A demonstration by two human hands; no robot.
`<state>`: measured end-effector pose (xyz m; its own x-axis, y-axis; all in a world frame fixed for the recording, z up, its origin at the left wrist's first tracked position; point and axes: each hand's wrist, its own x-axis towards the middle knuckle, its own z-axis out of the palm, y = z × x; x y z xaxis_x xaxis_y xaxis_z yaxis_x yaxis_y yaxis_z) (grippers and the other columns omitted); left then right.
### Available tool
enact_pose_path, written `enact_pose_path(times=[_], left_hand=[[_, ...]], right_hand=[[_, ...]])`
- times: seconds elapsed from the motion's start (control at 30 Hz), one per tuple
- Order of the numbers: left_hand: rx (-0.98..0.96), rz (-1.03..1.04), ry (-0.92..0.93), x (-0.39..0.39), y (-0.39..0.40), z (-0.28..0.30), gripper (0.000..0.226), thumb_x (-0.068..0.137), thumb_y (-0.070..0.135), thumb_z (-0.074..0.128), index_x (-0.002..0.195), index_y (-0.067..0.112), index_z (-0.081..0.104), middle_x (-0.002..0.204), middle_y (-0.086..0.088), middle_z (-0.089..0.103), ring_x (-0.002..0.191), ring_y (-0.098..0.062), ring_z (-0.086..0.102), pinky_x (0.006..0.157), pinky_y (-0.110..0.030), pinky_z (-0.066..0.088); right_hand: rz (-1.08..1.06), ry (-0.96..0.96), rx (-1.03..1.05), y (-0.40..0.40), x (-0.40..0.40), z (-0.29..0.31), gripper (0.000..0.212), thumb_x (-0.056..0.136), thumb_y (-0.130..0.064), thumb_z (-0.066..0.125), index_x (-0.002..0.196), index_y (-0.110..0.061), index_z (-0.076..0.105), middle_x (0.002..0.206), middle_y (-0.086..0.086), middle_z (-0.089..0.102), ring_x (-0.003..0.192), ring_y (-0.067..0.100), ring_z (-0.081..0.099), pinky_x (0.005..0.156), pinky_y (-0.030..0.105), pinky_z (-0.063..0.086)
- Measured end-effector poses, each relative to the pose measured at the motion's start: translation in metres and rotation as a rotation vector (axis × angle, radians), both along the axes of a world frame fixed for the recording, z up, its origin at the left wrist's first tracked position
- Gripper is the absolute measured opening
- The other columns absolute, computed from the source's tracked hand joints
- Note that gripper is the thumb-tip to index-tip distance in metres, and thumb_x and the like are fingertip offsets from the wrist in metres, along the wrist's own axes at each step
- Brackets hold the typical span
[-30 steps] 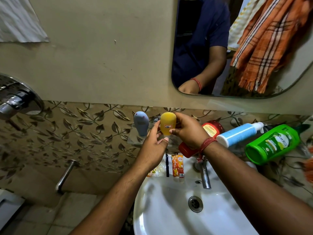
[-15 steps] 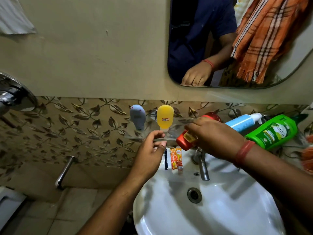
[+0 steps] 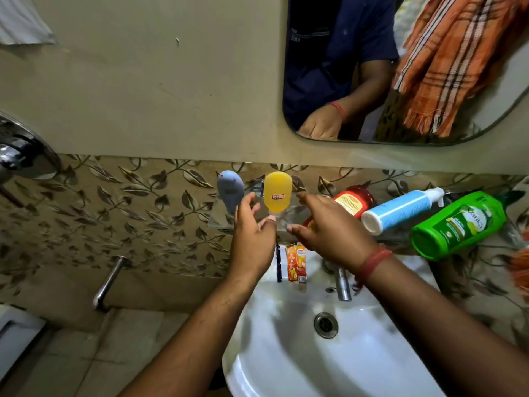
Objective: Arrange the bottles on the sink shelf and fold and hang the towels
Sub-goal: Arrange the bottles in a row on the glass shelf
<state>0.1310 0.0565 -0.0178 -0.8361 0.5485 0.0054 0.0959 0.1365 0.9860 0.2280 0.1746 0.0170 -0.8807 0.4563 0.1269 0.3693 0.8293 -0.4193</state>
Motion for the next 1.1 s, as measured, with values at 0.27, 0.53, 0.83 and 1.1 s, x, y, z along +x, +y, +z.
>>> enact_pose_path(times=[0.27,0.53,0.83,1.1], left_hand=[[-0.057,-0.136,-0.016,-0.003,0.011,0.002,0.060,0.102,0.009,0.049,0.153,0.033,0.029,0.115,0.029,0.052,0.096,0.026,0.047,0.080,-0.006,0.036],[-0.057,-0.149,-0.011,-0.003,0.010,0.004,0.066,0.102,0.010,0.052,0.157,0.030,0.021,0.136,0.016,0.045,0.113,0.010,0.047,0.097,-0.018,0.036],[-0.129,-0.208,0.071,0.028,-0.002,-0.021,0.035,0.102,0.031,0.053,0.137,0.031,0.046,0.133,0.008,0.051,0.111,0.011,0.051,0.084,-0.011,0.046],[-0.189,-0.334,0.037,0.022,0.022,-0.011,0.015,0.101,0.029,0.057,0.111,0.022,0.049,0.118,-0.005,0.061,0.099,-0.016,0.068,0.084,-0.040,0.061]], right_hand=[[-0.113,0.132,-0.208,0.010,-0.049,-0.013,0.041,0.092,-0.029,0.065,0.131,-0.023,0.051,0.121,0.001,0.067,0.108,0.019,0.063,0.090,0.040,0.053],[-0.105,0.125,-0.180,0.009,-0.035,-0.008,0.047,0.094,-0.030,0.063,0.137,-0.021,0.046,0.137,0.001,0.058,0.124,0.019,0.054,0.099,0.037,0.048],[-0.601,0.592,-0.699,-0.014,0.037,-0.054,0.022,0.091,-0.020,0.066,0.103,-0.020,0.048,0.100,0.008,0.061,0.086,0.020,0.064,0.074,0.026,0.055],[-0.721,0.768,-0.966,-0.023,0.017,-0.046,0.036,0.088,-0.009,0.070,0.112,-0.013,0.044,0.103,0.010,0.065,0.086,0.014,0.069,0.083,0.038,0.059]])
